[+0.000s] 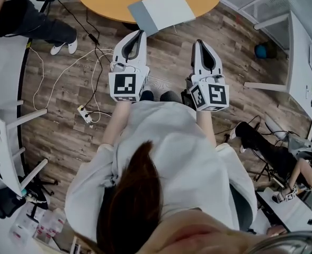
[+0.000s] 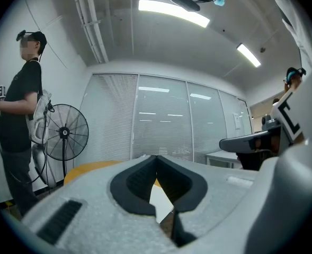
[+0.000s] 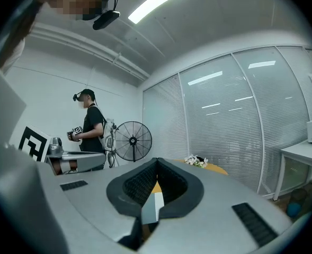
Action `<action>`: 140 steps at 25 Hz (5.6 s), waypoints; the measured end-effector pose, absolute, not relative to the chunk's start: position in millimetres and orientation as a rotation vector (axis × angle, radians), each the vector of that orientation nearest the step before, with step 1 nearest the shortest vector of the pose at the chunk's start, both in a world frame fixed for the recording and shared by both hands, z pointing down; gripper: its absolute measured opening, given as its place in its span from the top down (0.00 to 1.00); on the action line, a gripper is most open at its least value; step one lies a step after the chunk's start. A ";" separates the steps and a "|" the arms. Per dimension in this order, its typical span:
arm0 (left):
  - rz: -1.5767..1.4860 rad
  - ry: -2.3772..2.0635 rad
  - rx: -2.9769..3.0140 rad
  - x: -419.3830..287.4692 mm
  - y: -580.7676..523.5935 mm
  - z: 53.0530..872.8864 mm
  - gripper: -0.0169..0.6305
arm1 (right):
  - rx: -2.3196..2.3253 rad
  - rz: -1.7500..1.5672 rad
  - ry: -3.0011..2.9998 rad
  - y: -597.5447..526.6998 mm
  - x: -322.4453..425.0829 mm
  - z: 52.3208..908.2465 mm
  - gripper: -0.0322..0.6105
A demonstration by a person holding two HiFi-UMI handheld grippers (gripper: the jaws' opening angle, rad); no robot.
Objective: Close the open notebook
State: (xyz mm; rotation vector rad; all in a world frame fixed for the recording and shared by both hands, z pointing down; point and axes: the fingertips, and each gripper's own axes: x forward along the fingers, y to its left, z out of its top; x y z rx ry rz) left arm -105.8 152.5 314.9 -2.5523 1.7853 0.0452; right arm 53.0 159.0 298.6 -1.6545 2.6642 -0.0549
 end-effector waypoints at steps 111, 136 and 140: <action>-0.453 2.411 -3.406 -125.7 -7.6 642.6 0.66 | -1.205 -0.459 3.270 -88.8 -6.1 453.9 0.95; -0.489 2.170 -3.504 -122.7 -5.2 615.7 0.88 | -1.257 -0.385 3.227 -85.1 -0.7 429.9 0.95; -0.474 2.179 -3.478 -119.3 -7.4 601.4 0.90 | -1.271 -0.366 3.207 -88.4 5.4 424.1 0.95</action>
